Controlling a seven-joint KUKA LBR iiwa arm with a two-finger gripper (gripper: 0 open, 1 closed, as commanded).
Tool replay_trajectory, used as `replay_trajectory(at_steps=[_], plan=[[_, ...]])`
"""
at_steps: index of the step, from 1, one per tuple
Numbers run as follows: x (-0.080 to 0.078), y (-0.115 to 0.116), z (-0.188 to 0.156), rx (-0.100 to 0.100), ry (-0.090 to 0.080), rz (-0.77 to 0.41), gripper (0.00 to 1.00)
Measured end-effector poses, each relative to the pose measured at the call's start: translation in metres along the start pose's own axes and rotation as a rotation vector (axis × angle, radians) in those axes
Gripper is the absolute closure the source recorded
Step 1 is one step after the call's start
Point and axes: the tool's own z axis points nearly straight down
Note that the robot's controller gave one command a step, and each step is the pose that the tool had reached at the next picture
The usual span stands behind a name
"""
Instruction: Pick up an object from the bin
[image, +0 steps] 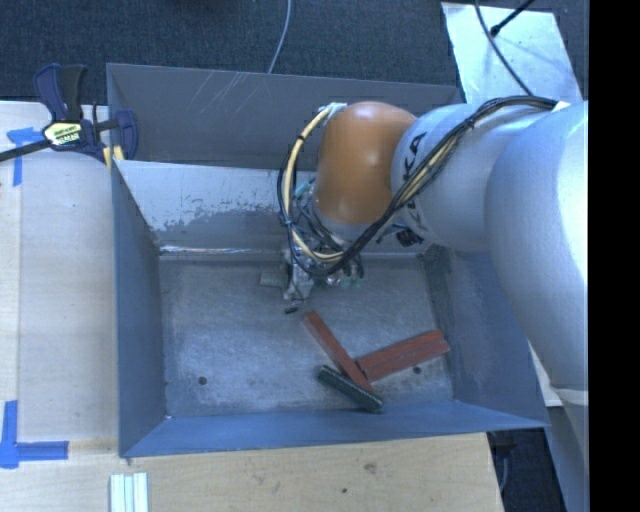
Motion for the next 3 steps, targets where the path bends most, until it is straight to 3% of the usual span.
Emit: replay_trajectory(at_steps=[3], plan=[[-0.003, 0.000, -0.063, -0.001, -0.013, 0.000, 1.00]])
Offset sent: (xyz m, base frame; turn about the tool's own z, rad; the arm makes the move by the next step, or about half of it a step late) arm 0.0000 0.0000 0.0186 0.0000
